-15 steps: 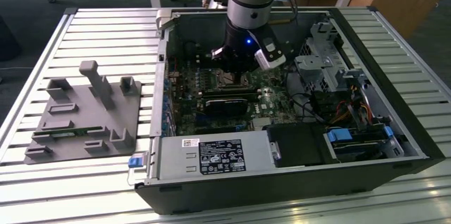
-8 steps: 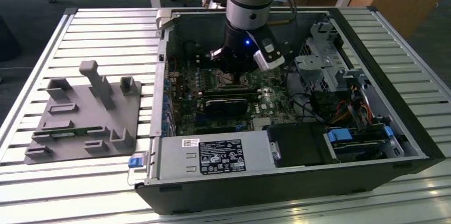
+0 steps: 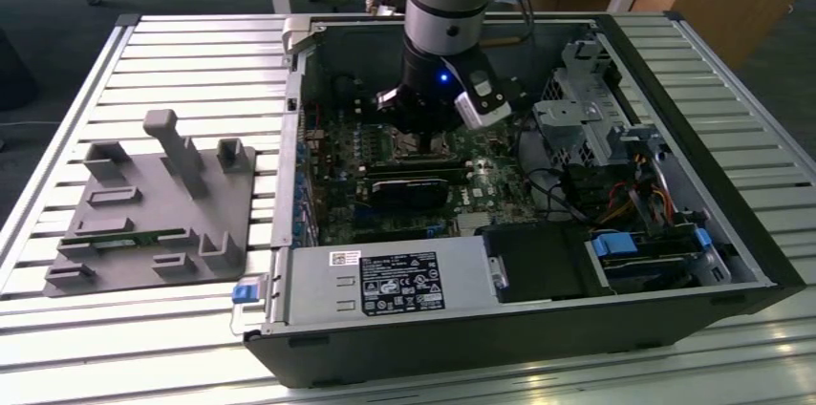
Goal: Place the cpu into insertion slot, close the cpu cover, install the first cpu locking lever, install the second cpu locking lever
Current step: 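Install the second cpu locking lever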
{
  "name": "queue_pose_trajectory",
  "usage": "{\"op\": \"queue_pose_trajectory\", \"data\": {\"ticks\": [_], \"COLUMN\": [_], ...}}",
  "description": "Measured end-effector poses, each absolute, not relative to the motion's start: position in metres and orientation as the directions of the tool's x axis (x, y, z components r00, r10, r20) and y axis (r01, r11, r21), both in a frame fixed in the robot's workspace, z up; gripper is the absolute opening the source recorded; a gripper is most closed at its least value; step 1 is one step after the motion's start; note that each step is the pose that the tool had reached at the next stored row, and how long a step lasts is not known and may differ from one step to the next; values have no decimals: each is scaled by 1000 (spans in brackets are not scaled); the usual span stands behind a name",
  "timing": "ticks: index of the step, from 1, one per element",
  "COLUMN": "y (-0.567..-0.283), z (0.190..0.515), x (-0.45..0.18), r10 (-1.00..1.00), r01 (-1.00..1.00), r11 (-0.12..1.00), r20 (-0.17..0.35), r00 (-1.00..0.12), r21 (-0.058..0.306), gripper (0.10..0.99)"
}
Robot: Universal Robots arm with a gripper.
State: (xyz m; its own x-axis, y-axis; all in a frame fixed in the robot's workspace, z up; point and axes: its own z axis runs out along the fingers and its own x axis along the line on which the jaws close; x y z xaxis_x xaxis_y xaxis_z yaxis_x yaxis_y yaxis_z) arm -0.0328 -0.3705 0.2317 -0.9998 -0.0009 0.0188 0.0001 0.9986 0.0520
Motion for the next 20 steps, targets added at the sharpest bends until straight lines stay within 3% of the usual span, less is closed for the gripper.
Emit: {"op": "queue_pose_trajectory", "data": {"ticks": [20], "y": [-371], "z": [223], "x": [-43], "r10": [-1], "r01": [0], "r11": [999], "r20": [19], "r00": [-1000], "r21": [52], "gripper": [106]}}
